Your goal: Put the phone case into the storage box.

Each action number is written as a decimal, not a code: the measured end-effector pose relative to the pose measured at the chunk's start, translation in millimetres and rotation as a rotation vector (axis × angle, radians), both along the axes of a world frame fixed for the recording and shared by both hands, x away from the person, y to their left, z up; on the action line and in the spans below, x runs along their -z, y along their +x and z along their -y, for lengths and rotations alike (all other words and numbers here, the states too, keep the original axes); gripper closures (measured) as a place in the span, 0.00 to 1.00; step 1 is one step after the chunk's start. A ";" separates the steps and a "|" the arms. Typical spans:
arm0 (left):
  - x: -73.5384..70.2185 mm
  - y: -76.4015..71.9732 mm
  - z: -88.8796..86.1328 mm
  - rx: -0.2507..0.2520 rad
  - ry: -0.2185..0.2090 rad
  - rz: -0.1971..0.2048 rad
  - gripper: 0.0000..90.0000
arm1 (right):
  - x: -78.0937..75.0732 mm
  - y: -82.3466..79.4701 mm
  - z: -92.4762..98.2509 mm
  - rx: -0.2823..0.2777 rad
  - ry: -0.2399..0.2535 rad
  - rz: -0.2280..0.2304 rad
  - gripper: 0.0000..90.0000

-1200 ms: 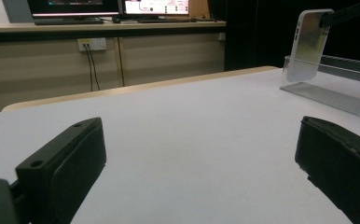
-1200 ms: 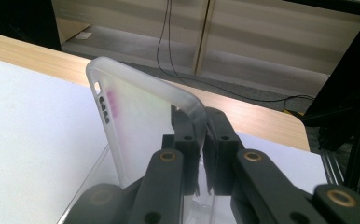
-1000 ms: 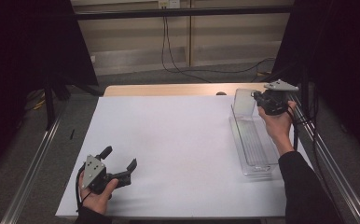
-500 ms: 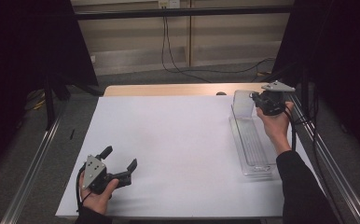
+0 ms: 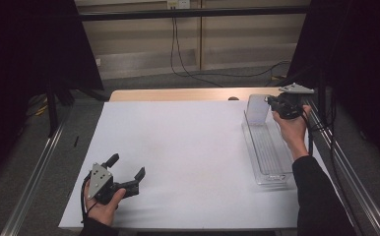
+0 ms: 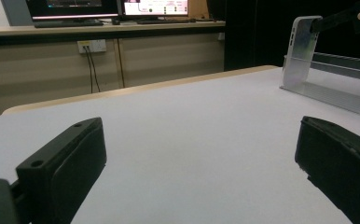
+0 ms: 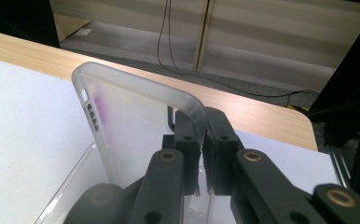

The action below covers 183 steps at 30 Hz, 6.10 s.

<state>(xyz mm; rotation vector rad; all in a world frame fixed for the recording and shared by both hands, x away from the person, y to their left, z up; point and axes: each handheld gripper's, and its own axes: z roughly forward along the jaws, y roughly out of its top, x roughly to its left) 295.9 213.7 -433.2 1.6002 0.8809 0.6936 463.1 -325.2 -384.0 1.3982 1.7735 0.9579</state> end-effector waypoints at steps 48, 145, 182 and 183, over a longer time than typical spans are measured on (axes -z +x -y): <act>0.6 1.0 -0.5 0.004 0.024 0.002 0.02 | 2.6 10.3 5.7 0.027 0.061 -0.024 0.88; -3.5 1.5 -0.7 0.004 -0.031 0.006 0.03 | 1.1 -58.3 5.2 -0.082 0.080 0.263 0.01; -4.5 -0.5 -0.4 0.004 -0.041 0.004 0.03 | 5.3 -114.4 19.2 -0.131 0.157 0.289 0.00; -4.4 -0.6 -0.7 0.003 -0.042 0.002 0.03 | 4.3 -116.4 18.7 -0.136 0.154 0.290 0.00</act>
